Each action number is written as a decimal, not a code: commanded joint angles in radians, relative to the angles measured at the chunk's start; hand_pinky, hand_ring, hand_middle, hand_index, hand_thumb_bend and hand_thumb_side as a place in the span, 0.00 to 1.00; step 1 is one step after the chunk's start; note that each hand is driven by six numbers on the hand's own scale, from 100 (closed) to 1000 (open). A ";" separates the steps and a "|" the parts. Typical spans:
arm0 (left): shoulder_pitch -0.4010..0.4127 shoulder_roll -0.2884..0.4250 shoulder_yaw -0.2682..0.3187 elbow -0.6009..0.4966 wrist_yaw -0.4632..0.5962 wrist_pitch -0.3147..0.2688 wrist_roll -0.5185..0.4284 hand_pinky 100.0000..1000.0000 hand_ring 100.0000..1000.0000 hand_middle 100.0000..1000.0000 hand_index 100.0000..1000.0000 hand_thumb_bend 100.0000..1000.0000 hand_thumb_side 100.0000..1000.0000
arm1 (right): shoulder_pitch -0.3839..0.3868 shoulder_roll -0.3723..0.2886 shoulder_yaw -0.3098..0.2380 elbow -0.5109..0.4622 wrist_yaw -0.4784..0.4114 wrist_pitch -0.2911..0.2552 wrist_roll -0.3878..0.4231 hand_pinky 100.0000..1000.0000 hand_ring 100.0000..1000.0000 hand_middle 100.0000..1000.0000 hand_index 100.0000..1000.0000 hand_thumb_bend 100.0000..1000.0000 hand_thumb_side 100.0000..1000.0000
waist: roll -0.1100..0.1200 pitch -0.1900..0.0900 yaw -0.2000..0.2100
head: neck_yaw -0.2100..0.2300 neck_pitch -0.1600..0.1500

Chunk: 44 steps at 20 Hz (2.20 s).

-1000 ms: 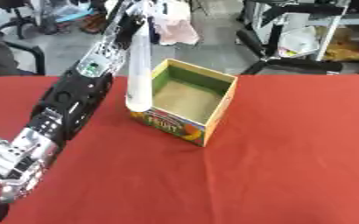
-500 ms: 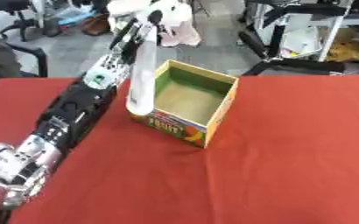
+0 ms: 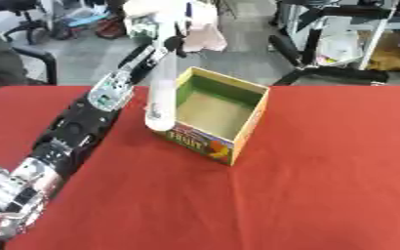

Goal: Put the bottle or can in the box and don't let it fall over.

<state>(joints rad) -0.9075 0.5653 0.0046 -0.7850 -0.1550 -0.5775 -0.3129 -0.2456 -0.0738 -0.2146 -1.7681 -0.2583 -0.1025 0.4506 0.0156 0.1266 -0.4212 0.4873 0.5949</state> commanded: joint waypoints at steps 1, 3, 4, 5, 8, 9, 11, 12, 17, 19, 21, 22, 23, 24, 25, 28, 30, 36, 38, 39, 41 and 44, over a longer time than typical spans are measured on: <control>-0.014 0.030 0.009 0.009 -0.105 0.015 0.006 0.76 1.00 1.00 1.00 0.10 1.00 | -0.007 -0.016 -0.004 -0.017 0.007 -0.005 -0.002 0.77 1.00 1.00 0.92 0.00 0.48 | -0.005 -0.016 0.002 | -0.003 -0.010; -0.015 0.026 0.011 0.018 -0.176 0.025 0.016 0.76 1.00 1.00 1.00 0.07 1.00 | -0.006 -0.016 -0.004 -0.016 0.008 -0.006 -0.001 0.77 1.00 1.00 0.92 0.00 0.48 | -0.006 -0.016 0.003 | 0.001 -0.009; -0.015 0.023 0.013 0.021 -0.205 0.028 0.024 0.76 1.00 1.00 1.00 0.06 1.00 | -0.006 -0.015 -0.004 -0.015 0.008 -0.006 -0.001 0.77 1.00 1.00 0.92 0.00 0.49 | -0.006 -0.015 0.003 | 0.003 -0.008; -0.015 0.020 0.014 0.023 -0.228 0.030 0.032 0.76 1.00 1.00 1.00 0.06 1.00 | -0.007 -0.015 -0.004 -0.015 0.009 -0.007 -0.001 0.77 1.00 1.00 0.92 0.00 0.49 | -0.006 -0.015 0.003 | 0.004 -0.009; -0.015 0.016 0.016 0.026 -0.272 0.032 0.056 0.77 1.00 1.00 1.00 0.05 1.00 | -0.007 -0.015 -0.004 -0.015 0.009 -0.006 -0.001 0.77 1.00 1.00 0.92 0.00 0.49 | -0.005 -0.016 0.004 | 0.004 -0.009; -0.014 0.016 0.017 0.026 -0.281 0.032 0.064 0.77 1.00 1.00 1.00 0.05 1.00 | -0.006 -0.015 -0.005 -0.015 0.009 -0.006 -0.002 0.77 1.00 1.00 0.92 0.00 0.49 | -0.005 -0.016 0.004 | 0.005 -0.009; -0.012 0.016 0.016 0.024 -0.292 0.031 0.077 0.76 1.00 1.00 1.00 0.05 1.00 | -0.006 -0.015 -0.006 -0.015 0.010 -0.006 -0.004 0.77 1.00 1.00 0.92 0.00 0.49 | -0.005 -0.018 0.006 | 0.006 -0.010; -0.009 0.017 0.017 0.022 -0.291 0.030 0.084 0.75 1.00 1.00 1.00 0.05 1.00 | -0.005 -0.015 -0.006 -0.015 0.010 -0.006 -0.004 0.77 1.00 1.00 0.92 0.00 0.49 | -0.006 -0.018 0.008 | 0.005 -0.011; 0.026 0.036 0.001 -0.027 -0.201 0.021 0.106 0.71 1.00 1.00 1.00 0.04 1.00 | 0.000 -0.019 -0.008 -0.014 0.012 -0.008 -0.005 0.77 1.00 1.00 0.91 0.00 0.49 | -0.007 -0.021 0.020 | 0.002 -0.008; 0.057 0.048 -0.002 -0.070 -0.137 0.020 0.100 0.67 1.00 1.00 1.00 0.04 1.00 | 0.005 -0.023 -0.012 -0.014 0.015 -0.009 -0.008 0.77 1.00 1.00 0.91 0.00 0.49 | -0.005 -0.023 0.032 | -0.004 -0.004; 0.137 0.077 -0.006 -0.179 0.016 0.034 0.088 0.64 1.00 1.00 1.00 0.05 0.99 | 0.014 -0.032 -0.021 -0.013 0.021 -0.012 -0.014 0.77 1.00 1.00 0.91 0.00 0.49 | -0.001 -0.026 0.052 | -0.014 0.003; 0.176 0.092 -0.006 -0.238 0.097 0.056 0.075 0.63 1.00 1.00 1.00 0.06 0.97 | 0.017 -0.035 -0.023 -0.013 0.023 -0.014 -0.016 0.77 1.00 1.00 0.91 0.00 0.49 | 0.001 -0.027 0.060 | -0.018 0.005; 0.226 0.106 -0.001 -0.308 0.188 0.084 0.060 0.61 1.00 1.00 1.00 0.06 0.95 | 0.022 -0.040 -0.027 -0.013 0.027 -0.016 -0.018 0.77 1.00 1.00 0.91 0.00 0.49 | 0.004 -0.029 0.070 | -0.024 0.006; 0.280 0.120 0.008 -0.385 0.278 0.112 0.045 0.60 1.00 1.00 1.00 0.06 0.92 | 0.028 -0.045 -0.030 -0.012 0.030 -0.017 -0.020 0.77 1.00 1.00 0.91 0.00 0.49 | 0.008 -0.030 0.082 | -0.031 0.007; 0.336 0.134 0.022 -0.468 0.361 0.140 0.032 0.60 1.00 1.00 1.00 0.06 0.92 | 0.034 -0.050 -0.032 -0.011 0.033 -0.018 -0.021 0.77 1.00 1.00 0.91 0.00 0.49 | 0.011 -0.031 0.094 | -0.037 0.008; 0.498 0.153 0.079 -0.690 0.532 0.192 0.016 0.60 1.00 1.00 1.00 0.04 0.86 | 0.052 -0.064 -0.039 -0.009 0.040 -0.024 -0.023 0.77 1.00 1.00 0.91 0.00 0.49 | 0.018 -0.033 0.133 | -0.050 0.019; 0.599 0.136 0.117 -0.812 0.589 0.206 0.019 0.60 1.00 1.00 1.00 0.04 0.84 | 0.065 -0.072 -0.044 -0.007 0.044 -0.029 -0.024 0.77 1.00 1.00 0.91 0.00 0.49 | 0.020 -0.035 0.157 | -0.061 0.028; 0.803 -0.012 0.181 -1.033 0.587 0.239 0.024 0.59 1.00 1.00 1.00 0.06 0.83 | 0.097 -0.093 -0.058 -0.002 0.048 -0.046 -0.031 0.77 1.00 1.00 0.91 0.00 0.49 | 0.015 -0.044 0.217 | -0.109 0.063; 0.841 -0.083 0.192 -1.064 0.550 0.253 0.019 0.59 1.00 1.00 1.00 0.07 0.83 | 0.103 -0.097 -0.064 0.000 0.050 -0.052 -0.036 0.77 1.00 1.00 0.91 0.00 0.48 | 0.010 -0.046 0.231 | -0.125 0.075; 0.855 -0.118 0.196 -1.073 0.531 0.263 0.015 0.59 1.00 1.00 1.00 0.07 0.84 | 0.105 -0.098 -0.067 0.000 0.050 -0.054 -0.040 0.77 1.00 1.00 0.91 0.00 0.48 | 0.008 -0.047 0.237 | -0.133 0.081; 0.875 -0.193 0.202 -1.080 0.495 0.291 0.002 0.58 1.00 1.00 1.00 0.10 0.87 | 0.110 -0.099 -0.073 0.001 0.051 -0.059 -0.047 0.76 1.00 1.00 0.91 0.00 0.48 | 0.004 -0.049 0.247 | -0.143 0.092; 0.874 -0.284 0.212 -1.074 0.444 0.345 -0.009 0.58 1.00 1.00 1.00 0.12 0.91 | 0.116 -0.099 -0.081 0.003 0.054 -0.063 -0.056 0.76 1.00 1.00 0.91 0.00 0.48 | -0.002 -0.049 0.254 | -0.161 0.113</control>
<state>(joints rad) -0.0261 0.2988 0.2022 -1.8406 0.3105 -0.2521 -0.3176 -0.1226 -0.1484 -0.2863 -1.7555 -0.2094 -0.1615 0.3999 0.0148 0.0888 -0.1672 0.3353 0.6974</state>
